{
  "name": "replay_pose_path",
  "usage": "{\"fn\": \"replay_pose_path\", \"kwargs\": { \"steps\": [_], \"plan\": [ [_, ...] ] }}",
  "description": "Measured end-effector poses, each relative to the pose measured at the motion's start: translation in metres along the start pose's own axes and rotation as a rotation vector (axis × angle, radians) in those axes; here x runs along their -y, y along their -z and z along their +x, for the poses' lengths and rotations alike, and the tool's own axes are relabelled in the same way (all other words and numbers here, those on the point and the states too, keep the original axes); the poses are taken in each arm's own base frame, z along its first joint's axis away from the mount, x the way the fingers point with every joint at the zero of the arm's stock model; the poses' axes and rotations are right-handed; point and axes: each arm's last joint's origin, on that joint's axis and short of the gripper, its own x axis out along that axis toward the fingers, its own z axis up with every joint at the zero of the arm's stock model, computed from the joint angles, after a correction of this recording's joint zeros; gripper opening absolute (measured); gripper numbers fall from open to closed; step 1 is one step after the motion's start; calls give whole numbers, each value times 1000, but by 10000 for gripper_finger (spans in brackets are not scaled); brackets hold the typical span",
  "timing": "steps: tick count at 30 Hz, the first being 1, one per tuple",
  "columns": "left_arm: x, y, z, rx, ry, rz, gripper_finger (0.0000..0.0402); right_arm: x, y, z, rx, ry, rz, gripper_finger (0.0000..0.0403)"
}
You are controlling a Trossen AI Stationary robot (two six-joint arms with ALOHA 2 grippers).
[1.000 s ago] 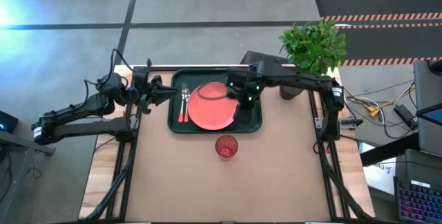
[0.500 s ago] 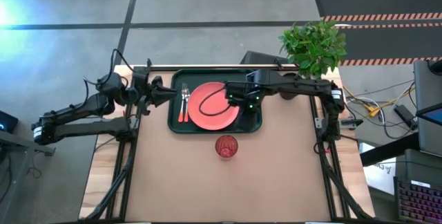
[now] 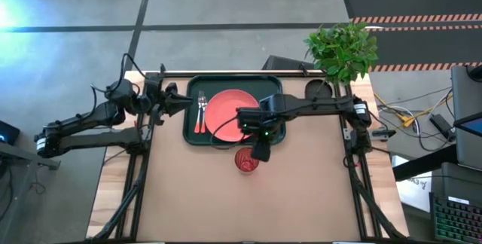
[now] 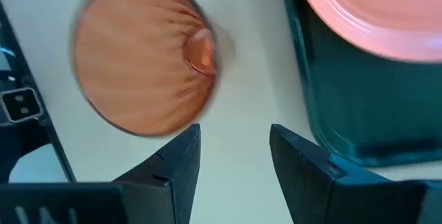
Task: Pick and place plate/cup/fork/spoon on tray
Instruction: Put the orange cup on the black serving tray to the top right of the orange plate
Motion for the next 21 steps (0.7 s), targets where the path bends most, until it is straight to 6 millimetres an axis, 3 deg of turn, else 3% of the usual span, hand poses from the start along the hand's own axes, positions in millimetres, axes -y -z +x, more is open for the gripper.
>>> {"fn": "replay_pose_path", "kwargs": {
  "steps": [14, 21],
  "plan": [
    [0, 0, 0, -8, 9, 0, 59, -8, -10, 10, 73, -49, -2, 164],
    [0, 0, 0, -11, 11, 19, 59, -7, -16, 31, 25, -39, -13, 164]
  ]
}}
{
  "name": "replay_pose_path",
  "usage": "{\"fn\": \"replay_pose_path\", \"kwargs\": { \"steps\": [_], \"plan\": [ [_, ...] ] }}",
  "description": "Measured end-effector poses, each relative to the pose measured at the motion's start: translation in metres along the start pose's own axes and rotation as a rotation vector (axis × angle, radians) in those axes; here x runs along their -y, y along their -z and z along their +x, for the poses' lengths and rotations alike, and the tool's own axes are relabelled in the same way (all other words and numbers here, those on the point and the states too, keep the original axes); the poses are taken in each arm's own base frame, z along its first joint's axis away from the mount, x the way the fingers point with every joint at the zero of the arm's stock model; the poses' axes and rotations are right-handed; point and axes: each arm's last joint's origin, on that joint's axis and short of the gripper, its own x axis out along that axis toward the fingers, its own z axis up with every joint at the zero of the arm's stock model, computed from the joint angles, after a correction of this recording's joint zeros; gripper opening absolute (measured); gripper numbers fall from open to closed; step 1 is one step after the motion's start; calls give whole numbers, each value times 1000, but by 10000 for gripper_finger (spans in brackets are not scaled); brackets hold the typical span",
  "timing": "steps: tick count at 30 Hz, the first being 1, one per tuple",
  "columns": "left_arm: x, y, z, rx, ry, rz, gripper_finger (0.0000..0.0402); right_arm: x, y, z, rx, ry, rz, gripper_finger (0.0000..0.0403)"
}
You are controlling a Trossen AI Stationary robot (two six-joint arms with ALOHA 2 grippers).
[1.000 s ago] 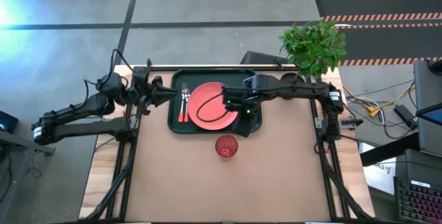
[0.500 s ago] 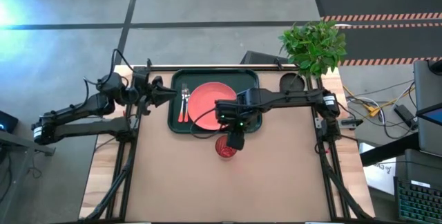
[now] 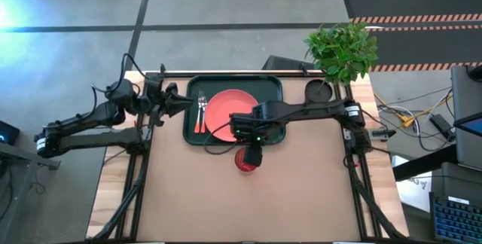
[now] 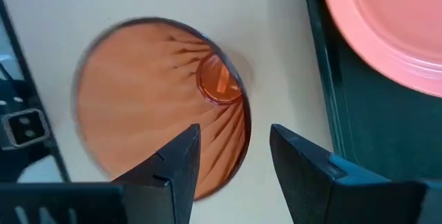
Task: Pick and place plate/cup/fork/spoon on tray
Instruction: Put the orange cup on the black serving tray to the top right of the orange plate
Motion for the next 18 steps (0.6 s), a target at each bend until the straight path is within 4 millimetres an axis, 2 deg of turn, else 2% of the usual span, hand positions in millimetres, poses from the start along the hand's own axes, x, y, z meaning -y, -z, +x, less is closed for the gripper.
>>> {"fn": "replay_pose_path", "kwargs": {
  "steps": [7, 10, 13, 16, 18],
  "plan": [
    [0, 0, 0, 0, 3, 0, 59, 6, -7, 41, -104, -9, -50, 163],
    [0, 0, 0, -2, 6, -1, 59, 7, -8, 50, -129, -18, -43, 147],
    [0, 0, 0, -5, 8, -2, 59, 8, -8, 51, -139, -16, -42, 104],
    [0, 0, 0, -5, 7, -2, 59, 7, -8, 48, -130, -13, -35, 35],
    [0, 0, 0, -5, 7, -2, 59, 6, -7, 44, -119, -13, -30, 17]
  ]
}}
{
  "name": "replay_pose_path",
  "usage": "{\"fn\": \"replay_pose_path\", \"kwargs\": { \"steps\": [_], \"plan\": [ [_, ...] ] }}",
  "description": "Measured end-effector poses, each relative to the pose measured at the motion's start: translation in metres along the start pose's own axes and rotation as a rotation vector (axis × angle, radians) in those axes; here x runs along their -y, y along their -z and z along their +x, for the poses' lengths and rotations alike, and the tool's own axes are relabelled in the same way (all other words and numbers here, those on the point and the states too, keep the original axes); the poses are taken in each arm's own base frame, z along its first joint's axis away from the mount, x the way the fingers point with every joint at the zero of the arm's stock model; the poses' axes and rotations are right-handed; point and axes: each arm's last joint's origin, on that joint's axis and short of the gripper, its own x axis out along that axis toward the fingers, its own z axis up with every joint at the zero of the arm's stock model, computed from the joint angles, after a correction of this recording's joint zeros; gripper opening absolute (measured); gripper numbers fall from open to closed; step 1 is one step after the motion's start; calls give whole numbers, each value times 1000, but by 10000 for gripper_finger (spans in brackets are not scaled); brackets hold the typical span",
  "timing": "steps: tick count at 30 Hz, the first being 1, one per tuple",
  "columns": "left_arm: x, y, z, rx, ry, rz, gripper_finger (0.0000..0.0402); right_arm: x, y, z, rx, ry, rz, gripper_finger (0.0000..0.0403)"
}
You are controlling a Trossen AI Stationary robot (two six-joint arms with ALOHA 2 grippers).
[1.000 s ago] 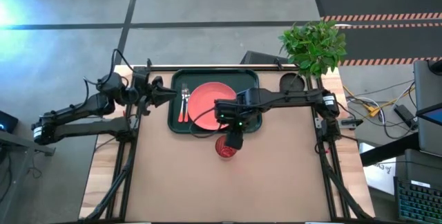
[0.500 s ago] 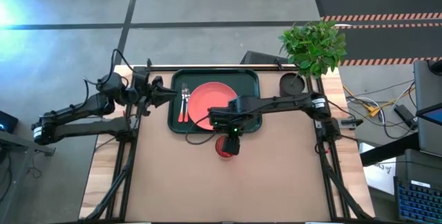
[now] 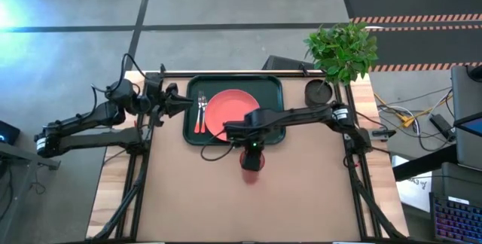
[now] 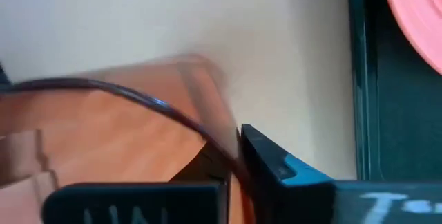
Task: Pick and place plate/cup/fork/spoon on tray
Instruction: Put the orange cup on the black serving tray to the top right of the orange plate
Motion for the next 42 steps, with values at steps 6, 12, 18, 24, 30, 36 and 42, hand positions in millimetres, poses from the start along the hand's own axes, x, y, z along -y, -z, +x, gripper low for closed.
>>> {"fn": "replay_pose_path", "kwargs": {
  "steps": [6, 12, 18, 24, 30, 36, 42],
  "plan": [
    [0, 0, 0, -4, 5, 0, 59, -8, 3, -17, 52, 42, -6, 9],
    [0, 0, 0, -8, 10, -1, 59, -17, 14, -61, 124, 133, 3, 8],
    [0, 0, 0, -9, 11, -1, 59, -2, 30, -121, 220, 324, 51, 8],
    [0, 0, 0, -9, 12, -1, 59, 41, 29, -174, 371, 334, 96, 8],
    [0, 1, 0, -11, 15, -1, 59, 105, 28, -197, 418, 348, 204, 8],
    [0, 1, 0, -11, 17, 0, 59, 155, 22, -202, 460, 379, 288, 8],
    [1, 1, 0, -16, 24, 0, 59, 191, 17, -193, 437, 392, 390, 8]
  ]
}}
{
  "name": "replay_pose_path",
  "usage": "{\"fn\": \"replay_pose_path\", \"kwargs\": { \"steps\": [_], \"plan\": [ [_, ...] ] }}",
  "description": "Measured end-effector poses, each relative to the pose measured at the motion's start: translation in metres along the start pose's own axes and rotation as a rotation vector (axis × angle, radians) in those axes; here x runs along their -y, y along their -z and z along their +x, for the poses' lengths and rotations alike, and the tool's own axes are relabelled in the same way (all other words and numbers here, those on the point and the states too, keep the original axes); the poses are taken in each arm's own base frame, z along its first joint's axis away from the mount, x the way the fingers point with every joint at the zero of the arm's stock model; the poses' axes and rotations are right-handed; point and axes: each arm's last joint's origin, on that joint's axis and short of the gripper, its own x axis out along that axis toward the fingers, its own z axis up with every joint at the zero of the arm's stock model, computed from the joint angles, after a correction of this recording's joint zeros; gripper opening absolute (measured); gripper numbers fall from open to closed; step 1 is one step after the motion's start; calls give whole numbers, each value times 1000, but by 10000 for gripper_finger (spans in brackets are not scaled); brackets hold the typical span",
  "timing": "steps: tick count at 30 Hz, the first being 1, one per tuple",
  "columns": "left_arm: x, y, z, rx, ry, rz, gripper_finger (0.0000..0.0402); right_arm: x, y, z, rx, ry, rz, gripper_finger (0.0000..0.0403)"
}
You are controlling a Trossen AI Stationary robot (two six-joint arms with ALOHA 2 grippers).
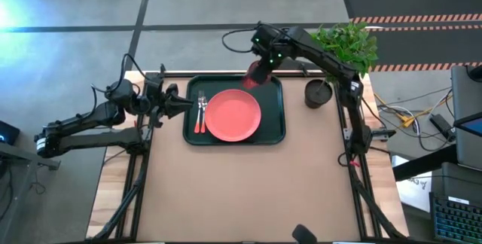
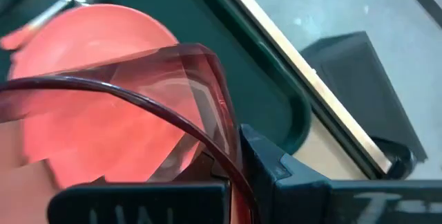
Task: Pick and place plate/cup/fork/spoon on tray
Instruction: Put the orange cup on the black serving tray to the top right of the orange plate
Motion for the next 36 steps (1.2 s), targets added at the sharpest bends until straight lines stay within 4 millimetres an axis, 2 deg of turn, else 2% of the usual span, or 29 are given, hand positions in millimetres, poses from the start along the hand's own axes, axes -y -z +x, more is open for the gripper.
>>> {"fn": "replay_pose_path", "kwargs": {
  "steps": [12, 18, 23, 36],
  "plan": [
    [0, 0, 0, -7, 10, 7, 59, 6, 3, 49, -178, 157, 39, 8],
    [0, 0, 0, -11, 15, 9, 59, 11, 2, 66, -223, 170, 64, 8],
    [1, 1, 0, -24, 34, 9, 59, 16, 2, 75, -247, 174, 91, 8],
    [1, 1, 0, -29, 44, 31, 59, 23, 2, 78, -262, 142, 163, 8]
  ]
}}
